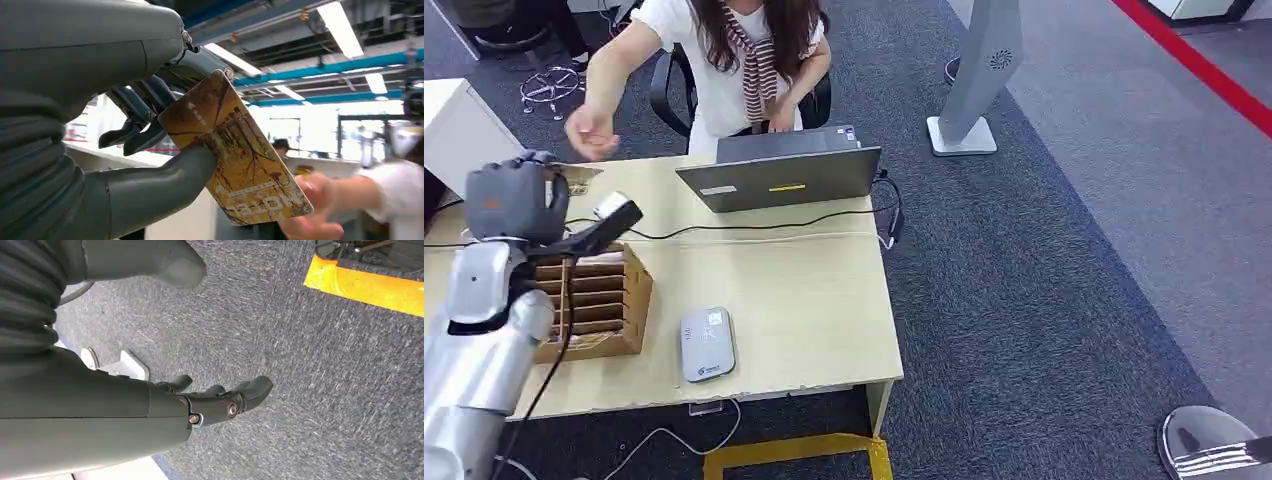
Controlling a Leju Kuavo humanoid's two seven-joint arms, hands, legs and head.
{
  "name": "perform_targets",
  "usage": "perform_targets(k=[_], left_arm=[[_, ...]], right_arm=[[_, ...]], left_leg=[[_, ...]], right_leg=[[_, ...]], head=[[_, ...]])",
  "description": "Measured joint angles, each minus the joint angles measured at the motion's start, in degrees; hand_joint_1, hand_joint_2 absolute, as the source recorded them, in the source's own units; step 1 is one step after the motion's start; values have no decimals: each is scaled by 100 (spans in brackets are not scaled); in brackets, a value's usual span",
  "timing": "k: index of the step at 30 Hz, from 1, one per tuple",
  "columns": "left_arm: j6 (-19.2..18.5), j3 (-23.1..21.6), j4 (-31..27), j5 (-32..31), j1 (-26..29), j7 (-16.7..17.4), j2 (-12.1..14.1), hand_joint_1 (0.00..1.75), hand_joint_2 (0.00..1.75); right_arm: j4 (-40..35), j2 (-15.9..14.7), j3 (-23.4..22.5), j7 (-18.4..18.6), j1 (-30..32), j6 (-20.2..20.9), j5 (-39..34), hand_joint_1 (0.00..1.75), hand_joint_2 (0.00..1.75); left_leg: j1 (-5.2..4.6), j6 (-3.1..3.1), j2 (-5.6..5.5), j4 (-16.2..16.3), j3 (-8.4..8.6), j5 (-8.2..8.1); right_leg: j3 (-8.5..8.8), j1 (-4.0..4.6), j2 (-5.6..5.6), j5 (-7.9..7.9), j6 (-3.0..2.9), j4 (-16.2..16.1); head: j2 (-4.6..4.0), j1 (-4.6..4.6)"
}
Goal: Pass the card to the sensor for recognition and then transmit it.
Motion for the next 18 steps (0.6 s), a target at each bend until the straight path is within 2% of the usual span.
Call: perform_targets(k=[3,12,15,16,17,18], left_arm=[[-94,-262,-457,-28,522,-41,-227,175,175],[-98,-291,-505,-39,579,-57,-251,175,175],[-168,-451,-779,-48,842,-35,-421,175,175],[-409,-713,-996,-9,1135,-52,-511,175,175],[-820,-1019,-1156,11,1369,44,-585,175,175],[-1329,-1322,-1212,37,1470,225,-594,175,175]], right_arm=[[2,2,0,-7,-2,-17,-17,0,175],[2,2,0,-7,-3,-22,-17,0,175],[2,2,0,-24,6,-46,-20,0,175],[4,20,0,-20,2,-175,-35,0,175],[7,52,-2,39,-1,-260,-44,0,175],[9,66,-4,59,7,-144,-46,0,175]], left_leg=[[0,2,0,1,-4,-1],[0,2,0,1,-4,-1],[0,3,5,1,-3,-2],[2,2,0,1,-3,-2],[5,2,0,0,-3,-1],[5,2,1,0,-3,-1]], right_leg=[[-1,0,-1,0,1,-2],[-1,0,-1,0,1,-2],[-4,0,2,0,1,-2],[-4,2,-2,0,1,-2],[-4,4,-1,0,0,-1],[-5,5,-1,0,0,-1]], head=[[0,4],[0,7],[0,7],[0,4],[0,9],[0,7]])
